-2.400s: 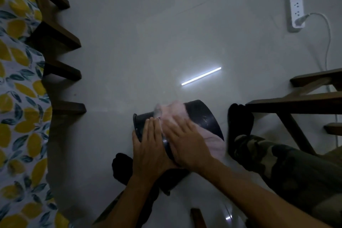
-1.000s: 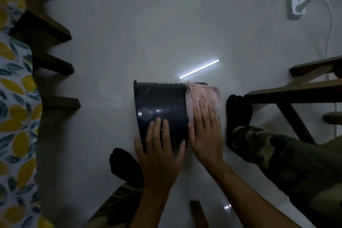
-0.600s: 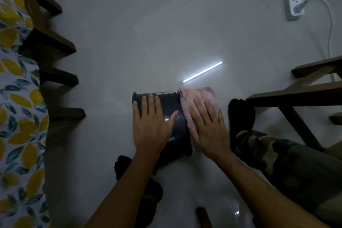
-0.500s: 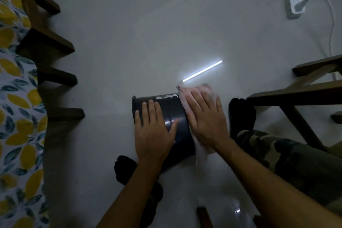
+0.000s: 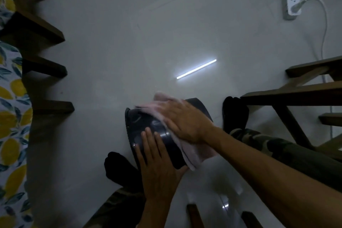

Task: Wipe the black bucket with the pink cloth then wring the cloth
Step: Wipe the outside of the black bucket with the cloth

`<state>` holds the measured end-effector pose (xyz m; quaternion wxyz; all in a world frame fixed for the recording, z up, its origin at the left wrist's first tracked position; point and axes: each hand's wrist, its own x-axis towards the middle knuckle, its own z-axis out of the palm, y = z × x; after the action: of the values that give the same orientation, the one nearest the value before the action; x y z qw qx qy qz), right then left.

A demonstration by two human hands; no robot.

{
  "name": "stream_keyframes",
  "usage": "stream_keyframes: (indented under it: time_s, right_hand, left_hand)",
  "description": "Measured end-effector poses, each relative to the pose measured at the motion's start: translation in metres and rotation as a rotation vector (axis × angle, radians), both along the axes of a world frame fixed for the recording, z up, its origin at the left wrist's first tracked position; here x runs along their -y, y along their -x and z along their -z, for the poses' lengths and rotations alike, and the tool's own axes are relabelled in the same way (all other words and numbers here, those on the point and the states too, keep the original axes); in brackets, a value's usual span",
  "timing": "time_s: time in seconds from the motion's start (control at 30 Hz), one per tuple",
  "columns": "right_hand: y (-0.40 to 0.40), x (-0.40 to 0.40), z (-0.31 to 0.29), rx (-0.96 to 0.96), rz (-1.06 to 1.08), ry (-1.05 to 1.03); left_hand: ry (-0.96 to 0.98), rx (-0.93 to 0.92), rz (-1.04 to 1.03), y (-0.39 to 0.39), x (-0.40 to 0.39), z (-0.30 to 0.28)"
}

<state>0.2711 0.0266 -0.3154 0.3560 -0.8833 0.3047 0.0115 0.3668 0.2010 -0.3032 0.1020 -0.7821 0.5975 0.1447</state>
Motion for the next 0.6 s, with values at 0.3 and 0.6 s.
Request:
stream_keyframes:
  time_s: [0.3, 0.6]
  right_hand:
    - [-0.060, -0.015, 0.005, 0.019, -0.080, -0.022]
    - [-0.004, -0.032, 0.001, -0.181, 0.214, 0.158]
  left_hand:
    - [-0.020, -0.042, 0.005, -0.012, 0.007, -0.002]
    - [0.061, -0.060, 0.054, -0.010, -0.004, 0.002]
